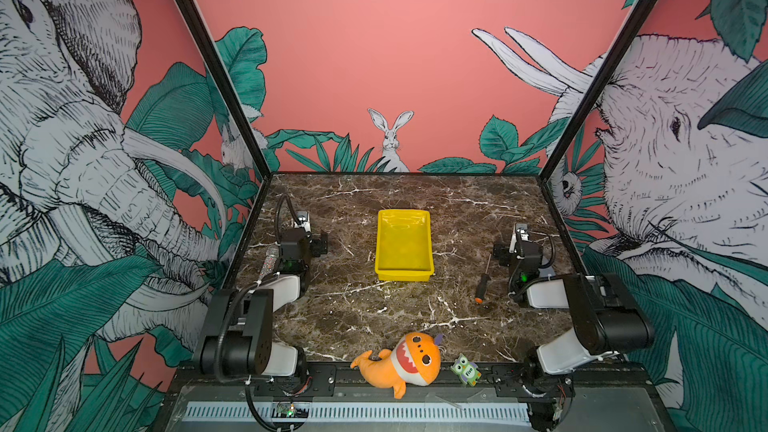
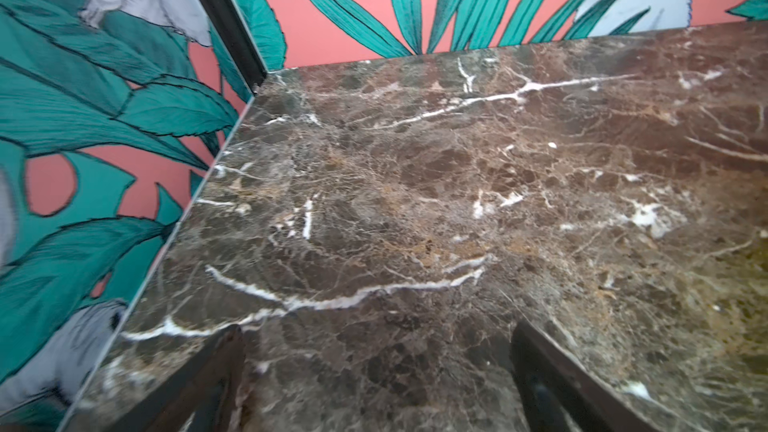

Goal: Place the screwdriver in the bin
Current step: 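Lower the right gripper onto the screwdriver handle and close it while the left arm rises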

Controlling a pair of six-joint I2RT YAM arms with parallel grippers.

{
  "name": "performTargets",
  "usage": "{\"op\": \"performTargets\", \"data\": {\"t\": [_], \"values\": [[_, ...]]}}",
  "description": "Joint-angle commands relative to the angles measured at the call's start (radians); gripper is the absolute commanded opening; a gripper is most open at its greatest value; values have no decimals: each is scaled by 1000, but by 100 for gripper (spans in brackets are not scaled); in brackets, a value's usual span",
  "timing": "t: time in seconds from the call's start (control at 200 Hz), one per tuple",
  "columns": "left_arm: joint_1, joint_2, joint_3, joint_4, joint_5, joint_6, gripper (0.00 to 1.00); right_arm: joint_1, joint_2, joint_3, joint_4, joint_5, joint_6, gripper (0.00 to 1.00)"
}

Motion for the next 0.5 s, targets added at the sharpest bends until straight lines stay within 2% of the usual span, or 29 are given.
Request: {"op": "performTargets", "data": {"t": [0.0,0.04,0.105,0.165,0.28,0.36,0.395,0.435,0.495], "values": [[-3,-115,187,-348,-46,-142,100,-2,-134,137,-329,-33,26,99],[-3,-122,269,-455,-50,-202,100,-2,-176,226,-541,-5,107,99],[-8,-109,416,-594,-5,-231,100,-2,-221,328,-758,-30,163,99],[-24,-82,557,-723,16,-252,100,5,-272,396,-899,-79,222,99],[-72,-23,801,-953,30,-300,100,30,-342,518,-1171,-67,341,97],[-102,21,919,-1041,204,-268,100,50,-349,599,-1359,-111,390,96],[-123,44,959,-1080,243,-248,100,65,-359,599,-1391,-140,418,95],[-165,64,982,-1113,223,-213,100,89,-379,579,-1406,-155,456,95],[-238,74,965,-1117,122,-164,100,136,-408,541,-1434,-144,512,94]]}}
